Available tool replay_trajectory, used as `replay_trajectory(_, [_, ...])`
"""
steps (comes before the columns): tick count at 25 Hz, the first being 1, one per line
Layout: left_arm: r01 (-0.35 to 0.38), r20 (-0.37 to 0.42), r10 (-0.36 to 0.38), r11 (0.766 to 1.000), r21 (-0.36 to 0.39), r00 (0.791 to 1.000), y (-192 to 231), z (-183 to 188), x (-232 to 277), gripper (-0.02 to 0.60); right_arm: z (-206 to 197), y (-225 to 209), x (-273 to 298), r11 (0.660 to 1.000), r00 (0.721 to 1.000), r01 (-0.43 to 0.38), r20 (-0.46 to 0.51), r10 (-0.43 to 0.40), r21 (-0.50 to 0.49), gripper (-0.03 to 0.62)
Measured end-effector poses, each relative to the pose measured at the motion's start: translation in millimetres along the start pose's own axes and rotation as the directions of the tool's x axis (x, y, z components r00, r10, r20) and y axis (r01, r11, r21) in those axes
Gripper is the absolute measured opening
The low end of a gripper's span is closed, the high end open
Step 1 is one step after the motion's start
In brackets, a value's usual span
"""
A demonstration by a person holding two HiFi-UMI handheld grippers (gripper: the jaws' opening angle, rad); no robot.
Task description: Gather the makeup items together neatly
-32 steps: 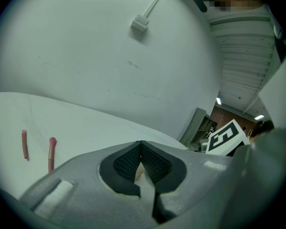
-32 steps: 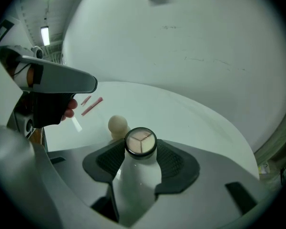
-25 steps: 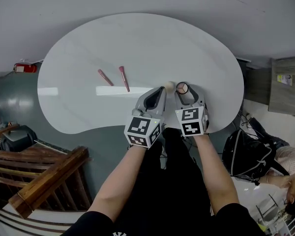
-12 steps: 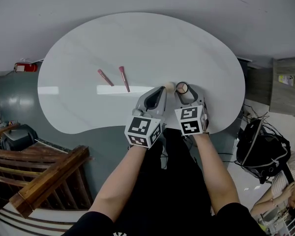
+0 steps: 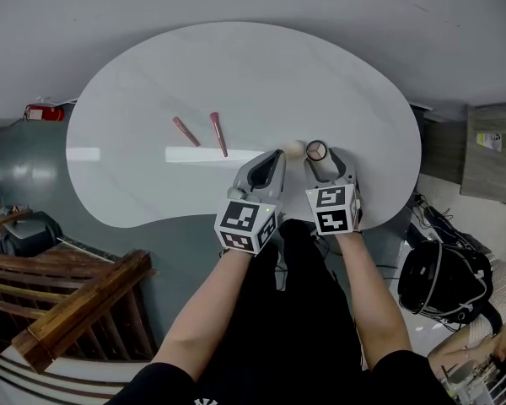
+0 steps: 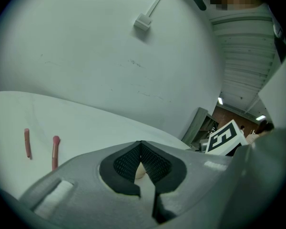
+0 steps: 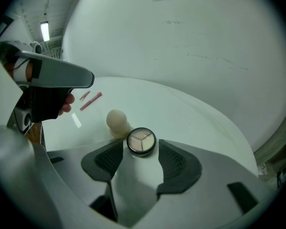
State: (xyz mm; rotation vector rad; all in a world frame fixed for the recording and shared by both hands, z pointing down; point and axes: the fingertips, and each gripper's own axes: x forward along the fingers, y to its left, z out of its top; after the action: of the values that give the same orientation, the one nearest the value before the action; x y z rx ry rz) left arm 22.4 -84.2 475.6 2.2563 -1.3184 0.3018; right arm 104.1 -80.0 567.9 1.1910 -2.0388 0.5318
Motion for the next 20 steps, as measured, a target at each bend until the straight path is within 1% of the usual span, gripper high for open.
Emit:
replay_trajectory(3, [-0.001, 0.006, 0.001, 1.000, 0.001, 1.000, 2, 1, -6, 0.008, 0, -2, -10, 0.999, 1.000, 0.029, 0.011, -0.029, 0.016, 0.232])
replay_trajectory(6, [-0.002, 0.013, 0.002, 1.000, 0.002, 1.000, 5, -1, -15, 0.008, 0, 1, -20, 0.998, 0.998, 0.054, 0.032, -0.055, 0.036, 0.192])
replay_trajectory(10, [-0.005, 0.030, 0.005, 1.000, 0.004, 1.000, 8, 0, -33, 0.008, 11, 14, -37, 0.996, 0.993, 0.081, 0.082, -0.084, 0.033, 0.125])
replay_trajectory(14, [-0.015, 0.047, 0.014, 1.000, 0.011, 0.999, 15, 3, -52, 0.008, 28, 34, -49, 0.996, 0.987, 0.083, 0.133, -0.086, 0.026, 0.085])
replay_trajectory(20, [-0.035, 0.077, 0.035, 0.999, 0.003, 0.996, 34, 8, -91, 0.008, 51, 80, -60, 0.999, 0.984, 0.049, 0.174, -0.048, -0.005, 0.074])
